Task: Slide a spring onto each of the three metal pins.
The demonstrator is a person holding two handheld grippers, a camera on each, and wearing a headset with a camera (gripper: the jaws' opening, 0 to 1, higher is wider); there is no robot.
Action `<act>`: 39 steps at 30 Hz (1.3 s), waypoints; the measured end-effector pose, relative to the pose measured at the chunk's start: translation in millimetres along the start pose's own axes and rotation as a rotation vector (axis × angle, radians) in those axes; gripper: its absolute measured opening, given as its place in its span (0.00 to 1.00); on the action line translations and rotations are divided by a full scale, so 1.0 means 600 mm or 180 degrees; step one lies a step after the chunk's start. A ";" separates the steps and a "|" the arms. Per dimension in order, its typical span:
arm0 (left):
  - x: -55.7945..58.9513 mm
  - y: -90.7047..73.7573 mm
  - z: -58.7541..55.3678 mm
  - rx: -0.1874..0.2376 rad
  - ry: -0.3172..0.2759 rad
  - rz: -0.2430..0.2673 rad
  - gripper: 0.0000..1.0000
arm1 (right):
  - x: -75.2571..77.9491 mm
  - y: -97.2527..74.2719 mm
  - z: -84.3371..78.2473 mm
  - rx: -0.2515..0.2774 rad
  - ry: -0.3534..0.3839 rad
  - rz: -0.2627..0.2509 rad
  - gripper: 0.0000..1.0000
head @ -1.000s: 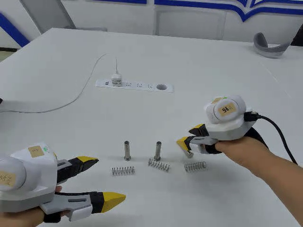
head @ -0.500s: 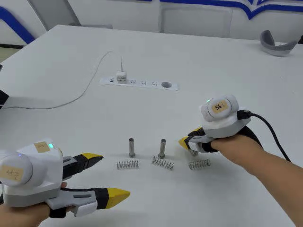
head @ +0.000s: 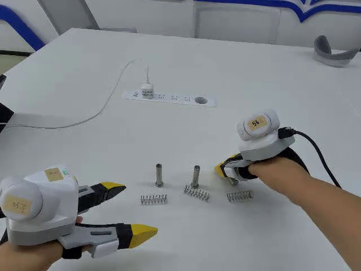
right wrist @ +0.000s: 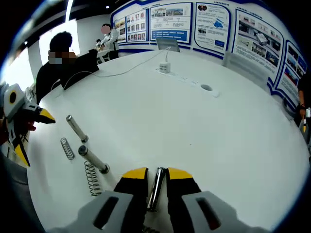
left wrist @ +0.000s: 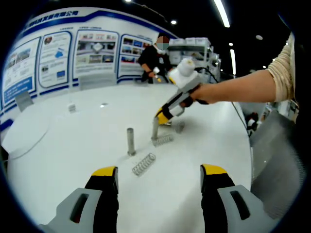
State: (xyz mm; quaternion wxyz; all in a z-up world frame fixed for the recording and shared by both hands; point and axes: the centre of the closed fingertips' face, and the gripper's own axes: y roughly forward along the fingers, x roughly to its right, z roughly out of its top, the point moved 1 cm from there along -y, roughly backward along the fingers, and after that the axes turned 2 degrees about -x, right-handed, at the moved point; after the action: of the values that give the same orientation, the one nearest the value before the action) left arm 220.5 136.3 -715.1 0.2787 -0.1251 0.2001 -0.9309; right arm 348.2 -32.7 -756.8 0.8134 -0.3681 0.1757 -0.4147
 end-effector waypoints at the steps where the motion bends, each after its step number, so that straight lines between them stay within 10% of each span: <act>1: 0.000 0.000 0.000 0.0000 -0.0002 -0.0001 0.70 | -0.001 0.000 0.000 -0.0008 0.0018 0.0005 0.16; 39: -0.006 -0.007 0.006 0.0022 -0.0005 0.0041 0.68 | 0.002 -0.018 0.000 0.0011 0.0036 -0.0028 0.09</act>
State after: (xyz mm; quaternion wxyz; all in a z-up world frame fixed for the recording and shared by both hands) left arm 222.5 140.4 -710.5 0.2853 -0.1236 0.1974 -0.9297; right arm 343.2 -37.7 -748.8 0.8112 -0.3651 0.1779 -0.4206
